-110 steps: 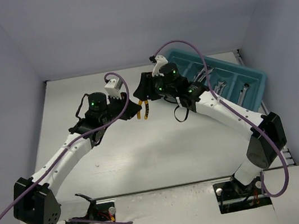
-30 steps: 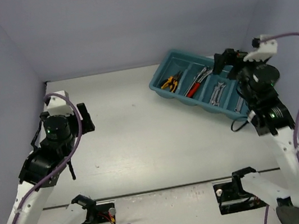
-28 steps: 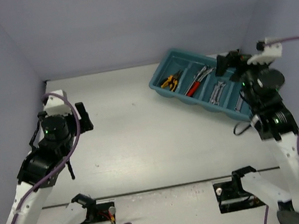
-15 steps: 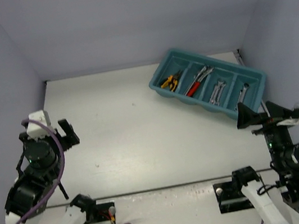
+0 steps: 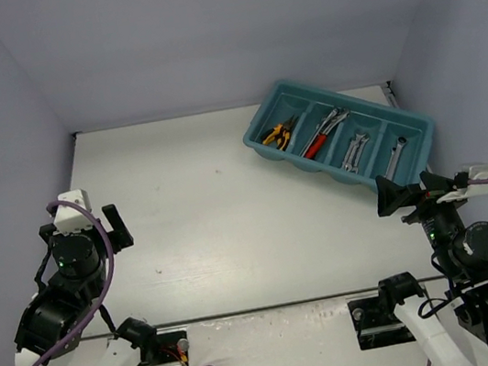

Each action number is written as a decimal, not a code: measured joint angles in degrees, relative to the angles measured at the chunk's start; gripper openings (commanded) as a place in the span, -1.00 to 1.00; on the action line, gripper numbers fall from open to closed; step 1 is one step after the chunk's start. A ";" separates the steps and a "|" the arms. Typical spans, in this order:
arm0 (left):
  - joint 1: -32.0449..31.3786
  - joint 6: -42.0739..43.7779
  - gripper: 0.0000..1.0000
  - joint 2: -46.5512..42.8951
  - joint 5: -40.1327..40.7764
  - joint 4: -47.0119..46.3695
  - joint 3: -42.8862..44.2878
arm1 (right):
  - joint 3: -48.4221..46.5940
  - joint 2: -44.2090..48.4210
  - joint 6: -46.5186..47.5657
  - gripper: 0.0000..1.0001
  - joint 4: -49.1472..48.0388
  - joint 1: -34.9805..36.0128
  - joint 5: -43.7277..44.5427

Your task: Sort the tools into containers

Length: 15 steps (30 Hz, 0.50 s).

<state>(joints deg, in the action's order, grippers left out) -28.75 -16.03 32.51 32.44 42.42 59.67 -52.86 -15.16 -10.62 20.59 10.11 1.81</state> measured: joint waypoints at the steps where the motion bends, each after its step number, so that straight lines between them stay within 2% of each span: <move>1: 0.00 -0.25 0.57 0.01 0.15 0.19 0.01 | 0.00 0.00 0.06 1.00 0.12 0.14 0.30; 15: 0.00 -4.48 0.57 0.86 0.89 1.56 -0.23 | 0.00 0.37 0.51 1.00 0.73 3.70 2.60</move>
<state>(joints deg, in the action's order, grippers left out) -28.75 -20.51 33.36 33.33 43.98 59.44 -52.86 -14.79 -10.12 21.32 13.81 4.42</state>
